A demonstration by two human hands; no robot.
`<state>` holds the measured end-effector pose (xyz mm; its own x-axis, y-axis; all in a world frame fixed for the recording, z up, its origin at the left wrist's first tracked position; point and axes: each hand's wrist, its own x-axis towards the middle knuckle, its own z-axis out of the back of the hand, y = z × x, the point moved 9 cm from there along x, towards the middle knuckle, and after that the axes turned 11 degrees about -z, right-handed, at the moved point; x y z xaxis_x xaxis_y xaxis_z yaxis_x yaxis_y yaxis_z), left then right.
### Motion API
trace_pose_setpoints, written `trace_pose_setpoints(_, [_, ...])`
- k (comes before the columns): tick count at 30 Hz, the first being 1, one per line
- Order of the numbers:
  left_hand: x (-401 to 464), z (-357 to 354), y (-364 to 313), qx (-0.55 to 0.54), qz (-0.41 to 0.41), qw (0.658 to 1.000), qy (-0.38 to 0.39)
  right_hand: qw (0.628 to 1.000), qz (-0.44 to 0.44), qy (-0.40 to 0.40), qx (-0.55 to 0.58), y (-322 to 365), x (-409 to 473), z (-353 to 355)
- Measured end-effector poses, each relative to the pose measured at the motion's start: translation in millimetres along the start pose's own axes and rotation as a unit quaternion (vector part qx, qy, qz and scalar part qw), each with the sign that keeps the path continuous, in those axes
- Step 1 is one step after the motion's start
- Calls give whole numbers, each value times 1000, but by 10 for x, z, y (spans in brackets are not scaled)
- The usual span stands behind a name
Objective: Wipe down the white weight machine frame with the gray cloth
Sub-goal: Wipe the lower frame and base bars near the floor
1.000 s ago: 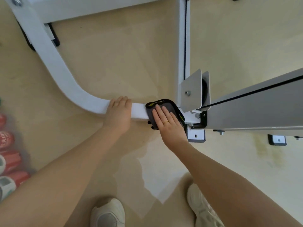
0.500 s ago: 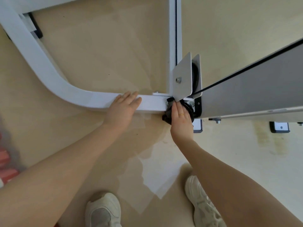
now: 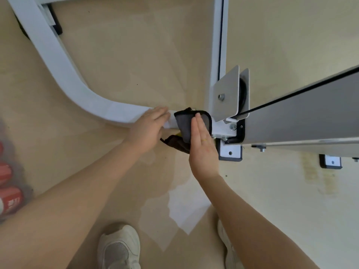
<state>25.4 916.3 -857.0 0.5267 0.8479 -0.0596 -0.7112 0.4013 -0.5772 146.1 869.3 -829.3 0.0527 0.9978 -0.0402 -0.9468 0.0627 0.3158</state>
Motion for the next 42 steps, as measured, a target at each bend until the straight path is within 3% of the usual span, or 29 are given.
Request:
trace_pose_setpoints(2, [-61, 108, 114, 23, 27, 999, -14, 998, -4, -4, -57, 149, 157, -64])
trace_pose_setpoints(6, [-310, 276, 469, 118, 114, 986, -2, 968, -9, 187, -168, 66, 232, -578])
trace_pose_setpoints(15, [-344, 439, 690, 95, 103, 990, 25, 951, 131, 209, -185, 792, 661, -779])
trace_pose_setpoints(22, [-335, 433, 661, 95, 90, 991, 10, 951, 116, 144, -247, 275, 622, -539])
trace_pose_setpoints(25, [-337, 439, 694, 82, 93, 992, 10, 952, 80, 139, -261, 496, 642, -663])
trace_pose_setpoints(29, [-344, 447, 651, 70, 96, 993, -14, 956, 105, 126, -242, 1122, 615, -970])
trace_pose_setpoints(32, [-357, 444, 642, 76, 71, 994, -17, 963, 96, 143, -209, 1228, 671, -1000])
trace_pose_setpoints(35, [-551, 502, 803, 56, 112, 992, -33, 959, 108, 165, -204, 965, 641, -829])
trace_pose_setpoints(38, [-855, 676, 1092, 51, 225, 968, -94, 963, 60, 145, -220, 602, 641, -631])
trace_pose_setpoints(42, [-878, 751, 1223, 23, 252, 962, -103, 949, 72, 144, -269, 915, 627, -816])
